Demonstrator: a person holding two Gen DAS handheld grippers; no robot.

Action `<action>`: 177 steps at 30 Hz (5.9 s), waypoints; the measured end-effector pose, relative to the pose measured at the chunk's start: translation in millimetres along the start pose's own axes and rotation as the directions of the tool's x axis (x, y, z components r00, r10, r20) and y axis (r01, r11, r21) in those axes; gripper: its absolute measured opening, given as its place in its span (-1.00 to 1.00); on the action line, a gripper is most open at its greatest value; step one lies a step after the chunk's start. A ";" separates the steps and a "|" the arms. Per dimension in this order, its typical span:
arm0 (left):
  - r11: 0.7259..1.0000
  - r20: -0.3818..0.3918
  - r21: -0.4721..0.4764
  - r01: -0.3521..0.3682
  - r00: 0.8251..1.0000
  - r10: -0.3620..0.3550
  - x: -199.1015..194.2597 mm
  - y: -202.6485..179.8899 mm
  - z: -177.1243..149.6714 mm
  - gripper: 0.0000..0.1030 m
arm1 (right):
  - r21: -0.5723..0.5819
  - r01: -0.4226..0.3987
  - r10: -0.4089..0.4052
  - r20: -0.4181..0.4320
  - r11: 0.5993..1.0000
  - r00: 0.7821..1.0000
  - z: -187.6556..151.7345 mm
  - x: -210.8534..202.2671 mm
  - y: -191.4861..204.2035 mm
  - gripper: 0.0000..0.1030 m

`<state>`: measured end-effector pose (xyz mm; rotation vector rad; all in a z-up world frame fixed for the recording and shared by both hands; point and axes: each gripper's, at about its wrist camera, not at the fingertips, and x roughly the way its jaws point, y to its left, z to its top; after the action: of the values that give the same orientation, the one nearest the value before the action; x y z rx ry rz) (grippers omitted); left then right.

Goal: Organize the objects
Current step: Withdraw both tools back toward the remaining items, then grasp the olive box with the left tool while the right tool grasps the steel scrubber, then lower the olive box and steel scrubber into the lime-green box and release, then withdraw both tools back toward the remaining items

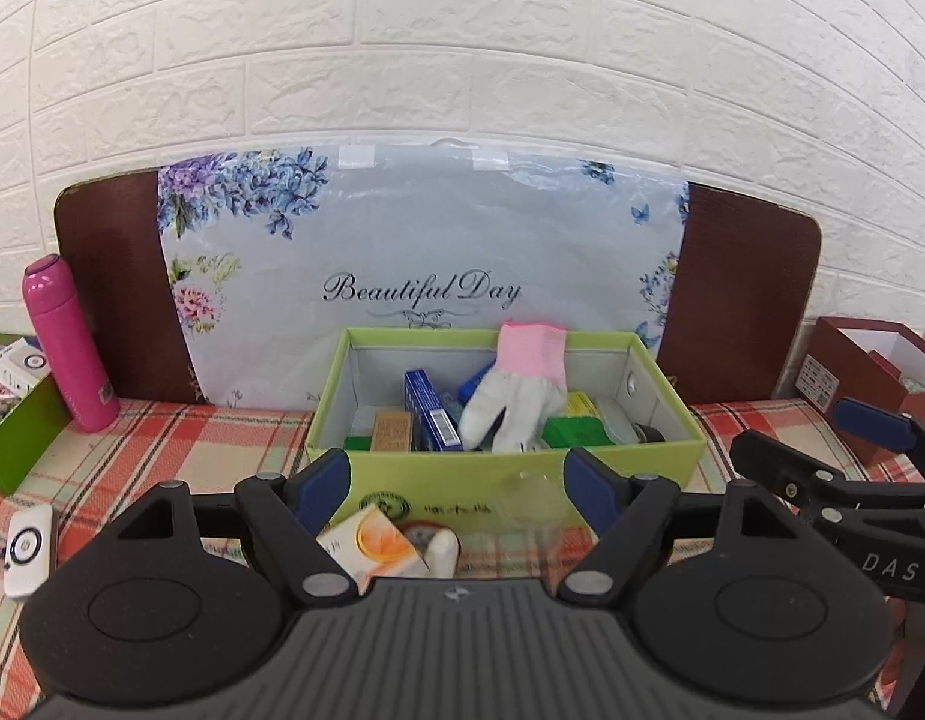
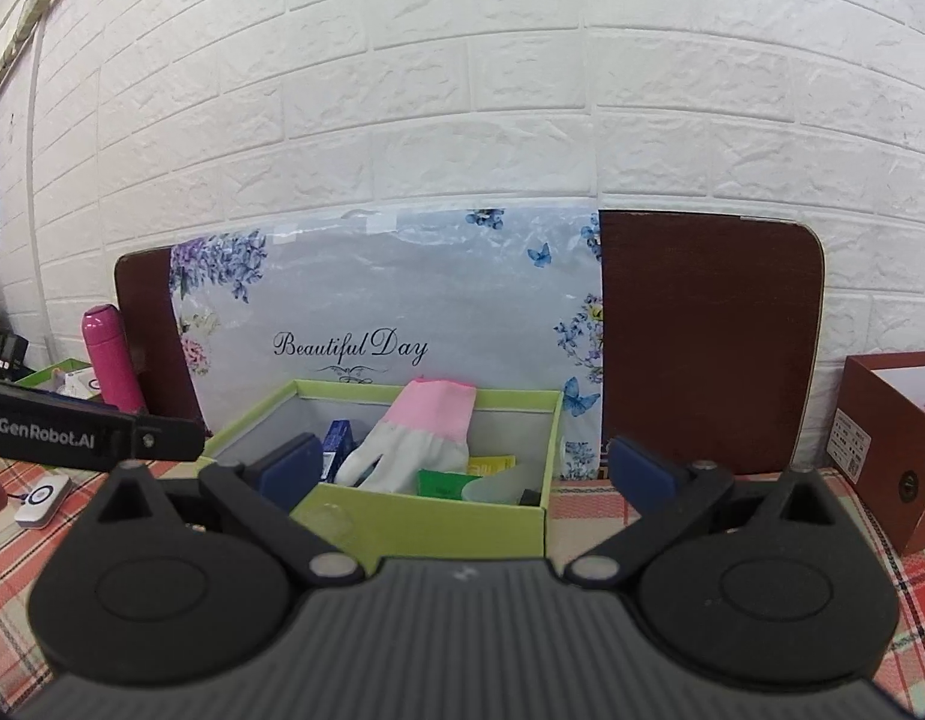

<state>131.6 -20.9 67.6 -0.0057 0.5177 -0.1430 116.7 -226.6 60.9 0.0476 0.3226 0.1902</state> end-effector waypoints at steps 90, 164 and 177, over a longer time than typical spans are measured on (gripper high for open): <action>0.962 -0.317 -0.002 0.273 0.912 -0.260 55.8 -42.3 -111.5 -0.54 | 0.042 -0.008 0.023 -0.356 0.999 0.934 -136.8 -32.4 -12.5 -0.13; 0.996 -0.115 -0.090 0.015 0.993 -0.025 -10.5 13.1 -35.3 0.57 | 0.052 -0.012 0.015 -0.057 0.999 0.998 -36.6 -34.4 16.4 1.00; 0.985 -0.160 -0.174 -0.016 0.987 -0.013 -13.0 40.8 -69.3 0.57 | 0.041 -0.073 0.078 -0.156 0.996 0.985 -68.6 -27.9 42.5 1.00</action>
<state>91.8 23.4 12.0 -0.1666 0.6903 -0.0966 61.2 -189.2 7.8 0.0799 0.4827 0.2644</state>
